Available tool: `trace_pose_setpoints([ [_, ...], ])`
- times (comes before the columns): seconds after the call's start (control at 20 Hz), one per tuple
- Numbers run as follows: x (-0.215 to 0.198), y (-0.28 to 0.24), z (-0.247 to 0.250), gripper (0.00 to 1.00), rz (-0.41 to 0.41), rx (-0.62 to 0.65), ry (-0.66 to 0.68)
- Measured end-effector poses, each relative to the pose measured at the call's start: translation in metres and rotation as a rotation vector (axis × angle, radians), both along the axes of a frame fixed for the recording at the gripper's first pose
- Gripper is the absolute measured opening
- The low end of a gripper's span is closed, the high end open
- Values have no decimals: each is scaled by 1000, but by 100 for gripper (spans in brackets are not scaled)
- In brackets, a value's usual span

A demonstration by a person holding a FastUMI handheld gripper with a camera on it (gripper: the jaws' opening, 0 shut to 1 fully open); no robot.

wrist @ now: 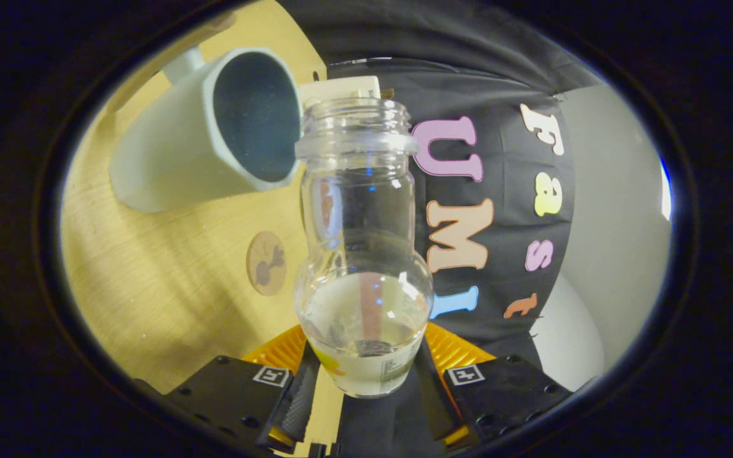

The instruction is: Take the bottle from table, then pour the juice into the cup, finally place the bottle on the coaster

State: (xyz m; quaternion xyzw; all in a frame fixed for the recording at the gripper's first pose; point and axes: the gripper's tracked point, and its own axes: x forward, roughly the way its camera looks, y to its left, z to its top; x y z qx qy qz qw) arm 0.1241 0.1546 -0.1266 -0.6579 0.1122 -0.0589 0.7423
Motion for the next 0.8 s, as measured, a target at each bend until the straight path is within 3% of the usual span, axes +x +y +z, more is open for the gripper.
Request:
trace_pose_setpoints([
  [0.8, 6, -6, 16, 74, 20, -97, -13],
])
